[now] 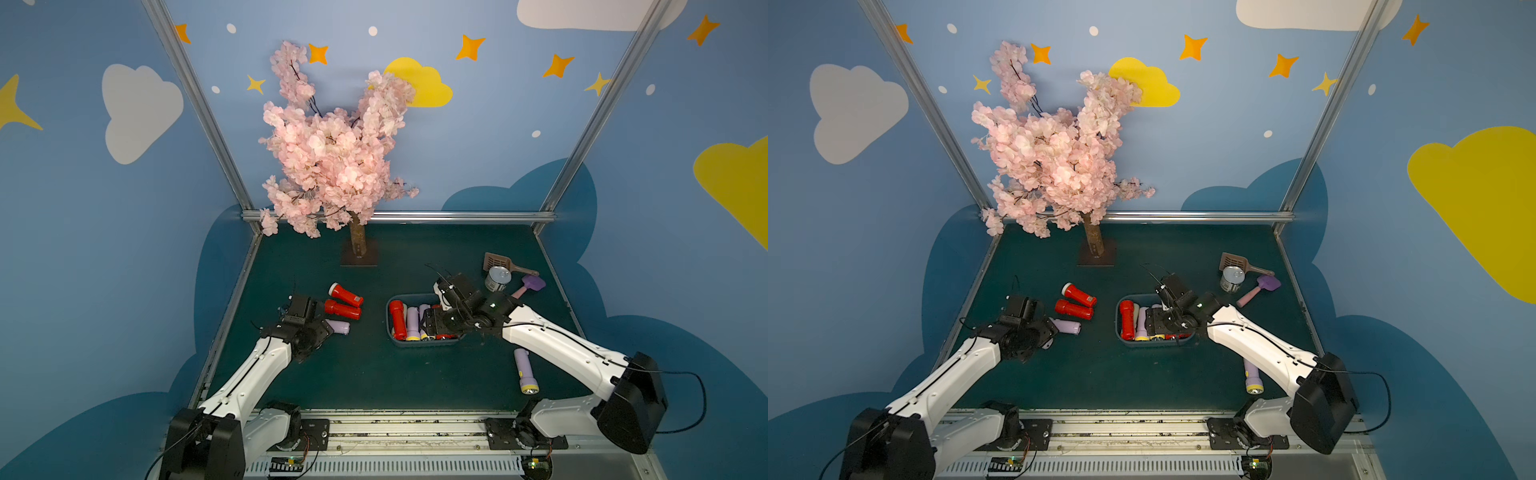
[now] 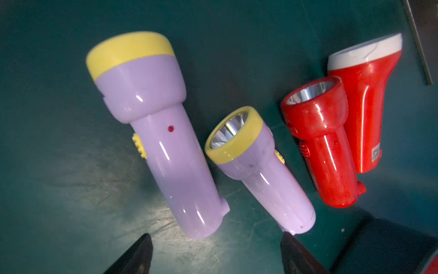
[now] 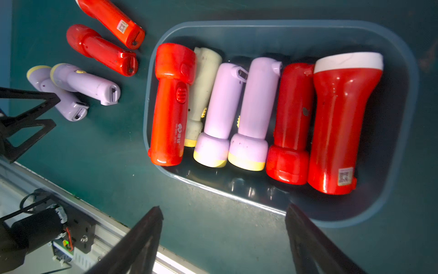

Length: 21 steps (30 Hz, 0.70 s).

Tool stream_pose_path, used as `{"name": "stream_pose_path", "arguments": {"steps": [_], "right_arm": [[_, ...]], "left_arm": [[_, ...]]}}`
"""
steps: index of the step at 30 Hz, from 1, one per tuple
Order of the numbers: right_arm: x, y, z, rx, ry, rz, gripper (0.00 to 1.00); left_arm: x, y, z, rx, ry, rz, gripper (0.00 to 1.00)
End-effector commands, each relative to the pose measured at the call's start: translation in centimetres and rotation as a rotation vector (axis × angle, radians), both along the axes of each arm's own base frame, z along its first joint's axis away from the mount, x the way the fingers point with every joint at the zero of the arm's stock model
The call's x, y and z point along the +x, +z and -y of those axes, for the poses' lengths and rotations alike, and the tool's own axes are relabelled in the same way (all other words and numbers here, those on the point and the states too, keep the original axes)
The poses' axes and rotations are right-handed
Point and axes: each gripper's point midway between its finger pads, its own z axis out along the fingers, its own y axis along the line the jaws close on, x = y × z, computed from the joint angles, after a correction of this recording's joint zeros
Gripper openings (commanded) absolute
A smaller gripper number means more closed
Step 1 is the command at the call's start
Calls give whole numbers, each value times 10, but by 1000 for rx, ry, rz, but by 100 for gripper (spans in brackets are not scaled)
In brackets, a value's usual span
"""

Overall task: Put the flashlights into the storage boxes
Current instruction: Pick up the flashlight from the center of the board.

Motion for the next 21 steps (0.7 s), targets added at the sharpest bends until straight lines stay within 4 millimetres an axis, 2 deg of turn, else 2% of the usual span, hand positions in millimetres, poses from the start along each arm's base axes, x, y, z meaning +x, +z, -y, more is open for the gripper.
{"name": "stream_pose_path", "arguments": {"steps": [1, 10, 21], "right_arm": [[0, 2, -8, 49, 39, 0, 81], [5, -5, -1, 65, 24, -18, 81], [12, -13, 3, 80, 7, -46, 81]], "left_arm": [[3, 3, -9, 27, 19, -7, 82], [8, -6, -15, 33, 23, -68, 67], [7, -29, -23, 52, 43, -160, 67]]}}
